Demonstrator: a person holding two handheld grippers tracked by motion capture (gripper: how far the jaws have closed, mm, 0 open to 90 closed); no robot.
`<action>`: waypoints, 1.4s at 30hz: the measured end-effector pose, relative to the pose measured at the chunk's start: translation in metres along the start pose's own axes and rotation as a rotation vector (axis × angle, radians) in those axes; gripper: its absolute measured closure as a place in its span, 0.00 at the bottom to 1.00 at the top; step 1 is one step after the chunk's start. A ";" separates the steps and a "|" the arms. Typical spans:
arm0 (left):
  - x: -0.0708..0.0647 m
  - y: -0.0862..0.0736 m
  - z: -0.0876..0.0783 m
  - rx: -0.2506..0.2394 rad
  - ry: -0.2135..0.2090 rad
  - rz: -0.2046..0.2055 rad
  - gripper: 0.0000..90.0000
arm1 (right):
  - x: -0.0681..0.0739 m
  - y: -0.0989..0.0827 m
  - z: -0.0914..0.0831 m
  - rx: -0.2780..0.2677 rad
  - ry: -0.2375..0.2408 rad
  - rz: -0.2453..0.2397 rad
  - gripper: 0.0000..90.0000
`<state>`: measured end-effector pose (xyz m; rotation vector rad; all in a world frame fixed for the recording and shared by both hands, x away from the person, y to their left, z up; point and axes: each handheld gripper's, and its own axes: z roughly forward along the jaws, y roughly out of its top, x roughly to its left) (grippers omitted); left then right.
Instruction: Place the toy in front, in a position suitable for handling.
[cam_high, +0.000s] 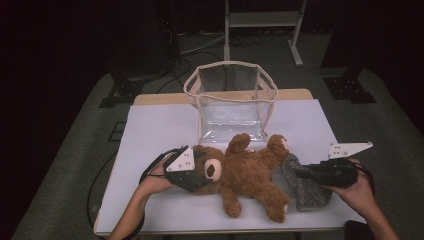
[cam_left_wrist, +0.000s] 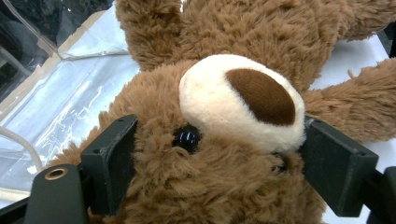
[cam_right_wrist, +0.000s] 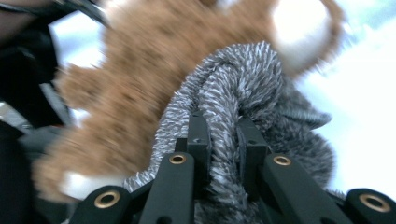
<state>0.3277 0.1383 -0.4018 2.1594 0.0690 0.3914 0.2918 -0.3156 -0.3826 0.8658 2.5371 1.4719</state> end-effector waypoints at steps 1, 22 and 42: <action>0.000 0.000 0.000 -0.001 0.001 -0.003 0.20 | 0.005 0.005 -0.001 -0.016 0.027 -0.013 0.87; 0.003 0.008 0.005 0.027 0.022 0.007 0.13 | 0.041 0.038 0.071 0.046 0.163 -0.163 0.87; 0.002 0.009 0.005 0.049 0.001 -0.078 0.28 | 0.021 0.045 0.071 -0.012 0.092 -0.126 0.87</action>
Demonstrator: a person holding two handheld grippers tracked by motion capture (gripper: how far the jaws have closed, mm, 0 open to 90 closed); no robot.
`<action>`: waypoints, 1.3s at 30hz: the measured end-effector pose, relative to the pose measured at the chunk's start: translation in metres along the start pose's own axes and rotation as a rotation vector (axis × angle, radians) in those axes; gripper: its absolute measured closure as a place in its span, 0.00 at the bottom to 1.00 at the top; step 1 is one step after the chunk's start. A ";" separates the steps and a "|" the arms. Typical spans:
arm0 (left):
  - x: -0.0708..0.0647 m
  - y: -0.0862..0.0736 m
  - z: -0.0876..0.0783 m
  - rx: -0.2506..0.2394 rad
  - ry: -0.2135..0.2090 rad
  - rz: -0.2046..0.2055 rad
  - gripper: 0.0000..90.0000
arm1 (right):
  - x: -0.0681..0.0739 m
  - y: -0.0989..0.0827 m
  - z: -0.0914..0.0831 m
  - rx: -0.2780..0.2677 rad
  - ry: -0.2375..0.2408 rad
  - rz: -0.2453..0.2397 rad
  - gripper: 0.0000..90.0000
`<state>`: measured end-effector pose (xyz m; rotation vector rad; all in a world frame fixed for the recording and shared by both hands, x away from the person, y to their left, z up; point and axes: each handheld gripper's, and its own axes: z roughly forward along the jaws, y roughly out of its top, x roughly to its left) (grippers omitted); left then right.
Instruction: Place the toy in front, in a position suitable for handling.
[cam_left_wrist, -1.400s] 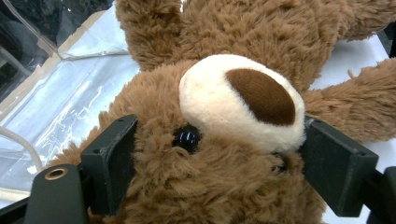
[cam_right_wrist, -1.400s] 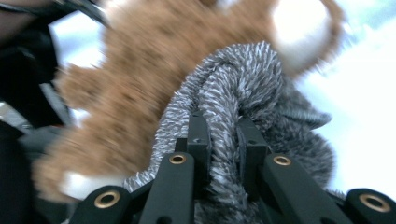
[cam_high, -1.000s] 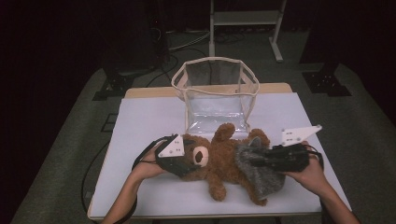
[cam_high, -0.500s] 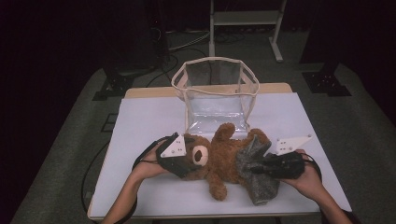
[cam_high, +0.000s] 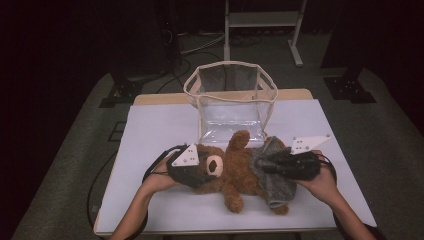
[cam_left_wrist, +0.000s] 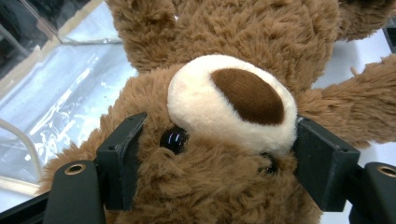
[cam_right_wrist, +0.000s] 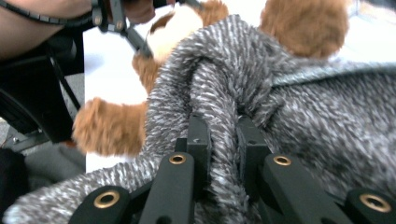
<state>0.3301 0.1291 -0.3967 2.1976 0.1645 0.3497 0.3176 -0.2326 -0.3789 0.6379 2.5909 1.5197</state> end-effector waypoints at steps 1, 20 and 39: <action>-0.001 0.000 -0.001 0.008 -0.001 0.002 0.28 | -0.001 0.003 0.003 -0.002 0.000 -0.003 0.87; -0.004 0.001 -0.005 0.006 -0.025 0.019 0.27 | -0.007 -0.032 -0.012 0.031 -0.024 0.060 0.87; -0.002 -0.001 -0.002 0.002 0.001 0.025 0.25 | 0.009 -0.002 0.007 -0.014 0.068 -0.025 0.86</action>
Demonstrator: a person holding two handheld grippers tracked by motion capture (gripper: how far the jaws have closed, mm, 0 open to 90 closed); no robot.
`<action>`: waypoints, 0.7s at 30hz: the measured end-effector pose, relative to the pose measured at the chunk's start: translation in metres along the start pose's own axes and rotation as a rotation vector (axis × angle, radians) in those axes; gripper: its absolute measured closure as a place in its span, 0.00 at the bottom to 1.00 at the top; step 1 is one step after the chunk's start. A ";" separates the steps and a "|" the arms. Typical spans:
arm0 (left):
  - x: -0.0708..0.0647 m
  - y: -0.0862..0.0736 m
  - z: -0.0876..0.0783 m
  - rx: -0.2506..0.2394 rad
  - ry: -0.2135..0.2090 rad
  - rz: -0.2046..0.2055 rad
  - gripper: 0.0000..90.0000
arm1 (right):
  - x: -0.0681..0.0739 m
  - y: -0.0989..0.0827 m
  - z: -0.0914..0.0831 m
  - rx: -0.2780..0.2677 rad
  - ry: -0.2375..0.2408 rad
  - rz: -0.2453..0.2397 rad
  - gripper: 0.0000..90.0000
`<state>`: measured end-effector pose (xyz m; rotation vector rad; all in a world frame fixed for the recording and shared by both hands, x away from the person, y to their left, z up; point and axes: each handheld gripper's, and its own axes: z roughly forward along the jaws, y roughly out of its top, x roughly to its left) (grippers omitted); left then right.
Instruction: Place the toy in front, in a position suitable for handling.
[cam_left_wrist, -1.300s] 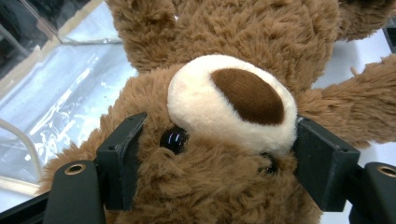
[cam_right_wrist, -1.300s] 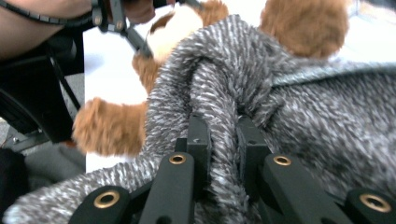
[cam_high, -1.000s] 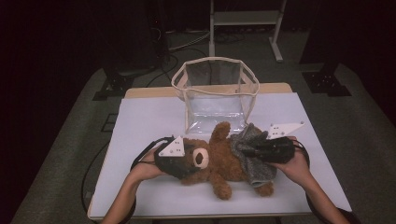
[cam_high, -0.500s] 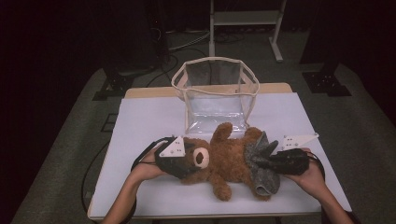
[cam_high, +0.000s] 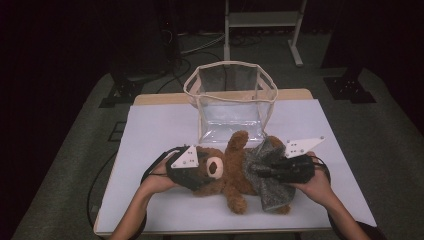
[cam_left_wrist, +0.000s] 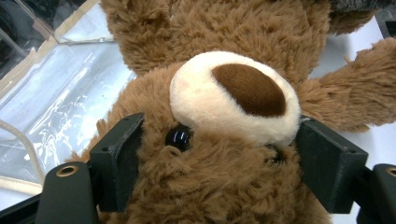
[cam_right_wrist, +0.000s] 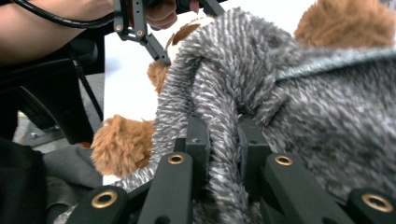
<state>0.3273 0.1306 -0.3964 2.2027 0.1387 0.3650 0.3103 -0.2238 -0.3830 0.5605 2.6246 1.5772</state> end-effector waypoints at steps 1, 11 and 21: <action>0.000 0.001 0.000 0.002 0.004 -0.006 0.25 | -0.001 -0.004 -0.003 0.004 -0.005 0.008 0.86; -0.001 0.004 0.003 0.012 0.013 -0.016 0.25 | 0.007 -0.041 -0.032 0.011 -0.054 0.102 0.85; 0.002 0.005 0.004 0.017 0.011 -0.038 0.25 | 0.019 0.026 0.028 0.040 0.028 -0.079 0.86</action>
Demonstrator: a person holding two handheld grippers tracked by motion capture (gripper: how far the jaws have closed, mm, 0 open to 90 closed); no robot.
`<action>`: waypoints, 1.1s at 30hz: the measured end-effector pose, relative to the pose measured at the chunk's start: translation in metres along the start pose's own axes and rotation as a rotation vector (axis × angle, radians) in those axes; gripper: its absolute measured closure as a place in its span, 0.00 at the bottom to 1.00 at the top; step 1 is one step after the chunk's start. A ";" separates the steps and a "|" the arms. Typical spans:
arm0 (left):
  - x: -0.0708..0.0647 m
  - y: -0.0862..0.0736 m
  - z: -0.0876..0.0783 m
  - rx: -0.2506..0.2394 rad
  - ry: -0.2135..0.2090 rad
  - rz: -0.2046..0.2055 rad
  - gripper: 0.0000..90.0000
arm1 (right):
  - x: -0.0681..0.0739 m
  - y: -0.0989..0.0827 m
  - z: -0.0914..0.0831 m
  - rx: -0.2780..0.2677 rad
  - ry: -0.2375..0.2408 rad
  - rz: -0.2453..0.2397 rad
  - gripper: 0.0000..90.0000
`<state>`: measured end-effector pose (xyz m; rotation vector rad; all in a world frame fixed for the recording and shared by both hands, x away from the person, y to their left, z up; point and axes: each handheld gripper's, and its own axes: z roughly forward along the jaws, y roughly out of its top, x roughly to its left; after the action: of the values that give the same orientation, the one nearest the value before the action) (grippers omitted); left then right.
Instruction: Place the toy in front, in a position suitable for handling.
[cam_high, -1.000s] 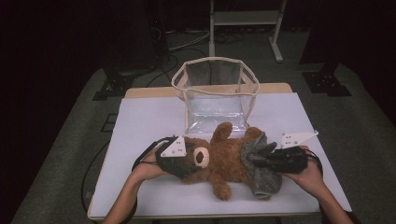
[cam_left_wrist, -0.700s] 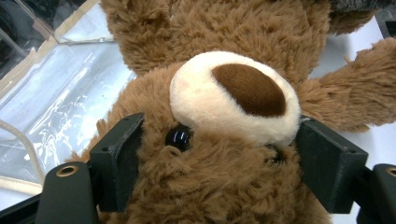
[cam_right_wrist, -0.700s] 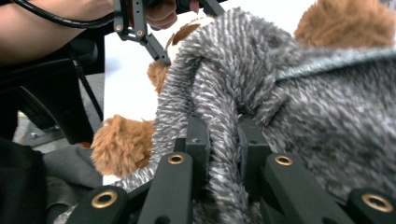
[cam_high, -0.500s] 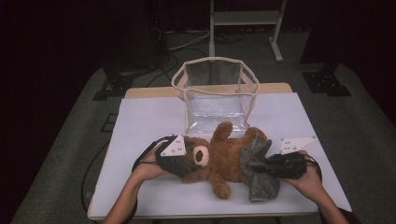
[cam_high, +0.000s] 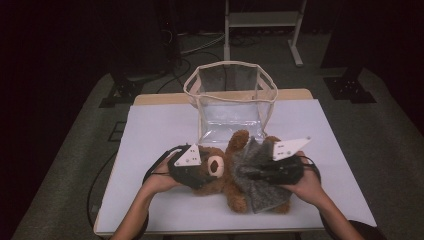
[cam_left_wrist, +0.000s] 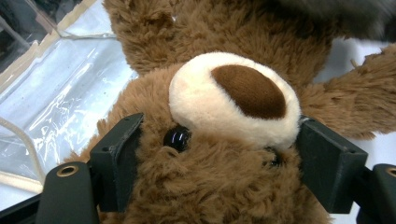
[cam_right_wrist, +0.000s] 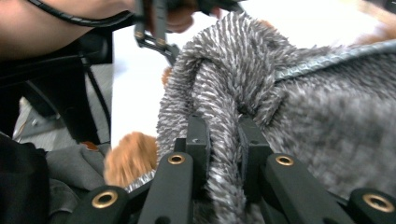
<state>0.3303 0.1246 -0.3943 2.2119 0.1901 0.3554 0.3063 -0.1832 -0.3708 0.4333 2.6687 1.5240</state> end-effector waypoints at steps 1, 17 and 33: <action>0.001 0.000 0.000 0.001 0.002 -0.009 0.25 | 0.002 0.005 0.008 0.013 0.014 -0.013 0.86; 0.010 0.004 0.005 -0.016 0.006 -0.094 0.25 | 0.013 -0.014 0.009 0.181 0.029 -0.035 0.87; 0.000 0.003 0.002 0.012 0.013 -0.040 0.25 | 0.000 -0.006 -0.021 0.059 -0.022 0.015 0.87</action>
<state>0.3314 0.1212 -0.3934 2.2148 0.2432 0.3473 0.3011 -0.2038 -0.3645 0.4705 2.7057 1.4393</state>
